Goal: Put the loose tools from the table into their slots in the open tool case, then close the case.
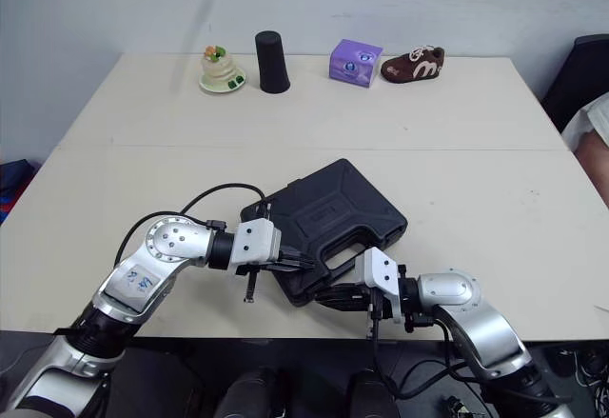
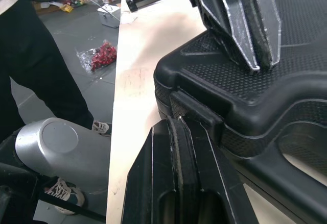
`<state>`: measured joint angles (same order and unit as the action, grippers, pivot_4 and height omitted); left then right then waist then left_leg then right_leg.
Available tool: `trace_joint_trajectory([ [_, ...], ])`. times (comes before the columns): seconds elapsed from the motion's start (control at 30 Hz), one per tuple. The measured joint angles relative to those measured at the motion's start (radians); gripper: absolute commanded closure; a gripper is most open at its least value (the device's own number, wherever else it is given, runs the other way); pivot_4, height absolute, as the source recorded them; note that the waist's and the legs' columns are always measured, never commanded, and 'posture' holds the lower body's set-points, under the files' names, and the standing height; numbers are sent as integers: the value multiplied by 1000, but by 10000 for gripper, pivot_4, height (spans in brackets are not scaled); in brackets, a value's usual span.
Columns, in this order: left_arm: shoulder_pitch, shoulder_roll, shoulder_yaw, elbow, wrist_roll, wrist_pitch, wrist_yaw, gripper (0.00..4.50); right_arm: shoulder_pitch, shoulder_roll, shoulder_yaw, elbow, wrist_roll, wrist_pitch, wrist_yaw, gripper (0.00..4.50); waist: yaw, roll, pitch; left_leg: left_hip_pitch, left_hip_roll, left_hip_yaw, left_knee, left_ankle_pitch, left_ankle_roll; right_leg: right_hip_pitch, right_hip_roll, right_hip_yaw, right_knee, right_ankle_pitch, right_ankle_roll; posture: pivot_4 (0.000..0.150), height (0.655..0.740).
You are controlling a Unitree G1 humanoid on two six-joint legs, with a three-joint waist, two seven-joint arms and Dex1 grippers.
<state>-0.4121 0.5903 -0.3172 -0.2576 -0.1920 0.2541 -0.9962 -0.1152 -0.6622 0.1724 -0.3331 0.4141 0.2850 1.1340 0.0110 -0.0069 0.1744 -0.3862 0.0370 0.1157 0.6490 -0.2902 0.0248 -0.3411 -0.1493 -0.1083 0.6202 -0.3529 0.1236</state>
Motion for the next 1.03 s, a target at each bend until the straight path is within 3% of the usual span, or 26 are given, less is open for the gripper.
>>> trace_joint_trajectory([
  [0.23, 97, 27, 293, -2, -124, -56, 50, 44277, 18, -204, -233, 50, 37, -4, 62, 45000, 1, -2, 8, -5, 0, -1, -1, 2, -4, -4, 0, -4, -2, 0, -1, 1500, 7340],
  [0.37, 180, 134, 485, -32, -185, 0, 71, 44277, -16, -279, -322, 183, 12, -50, 73, 45000, -9, -2, 9, -5, -1, 3, -1, 1, -3, -5, 0, -9, -2, 0, 0, 1500, 7340],
  [0.5, 289, 207, 577, -10, -193, 17, 42, 35088, -5, -323, -379, 253, -10, -69, 75, 34737, -13, -1, 10, -5, -2, 4, -2, 1, -2, -4, 1, -10, -2, 0, 0, 1500, 7340],
  [0.67, 483, 220, 868, 96, -200, 74, 97, 13513, -109, -368, -433, 529, -90, -234, 45, 10342, -19, -3, 23, -5, -3, 6, -2, 0, -1, -6, 0, -9, -4, 0, 1, 1500, 7340],
  [0.77, 558, 218, 986, 150, -176, 68, 137, 3097, -206, -372, -450, 667, -129, -316, 16, 22, -26, -3, 26, -5, -3, 6, -1, 0, -2, -8, -2, -8, -2, 0, 1, 1500, 7340],
  [0.8, 588, 211, 1016, 154, -164, 62, 155, 250, -234, -372, -451, 708, -141, -355, 10, 0, -30, -3, 27, -5, -3, 6, -2, 1, -2, -8, -2, -7, -2, 0, 1, 1500, 7340],
  [1.03, 689, 179, 1090, 161, -133, 48, 214, 250, -359, -343, -406, 936, -205, -547, 12, 0, -35, -3, 27, -13, -2, 7, -1, 2, -4, -18, -2, -7, 2, 0, 1, 1500, 7340],
])
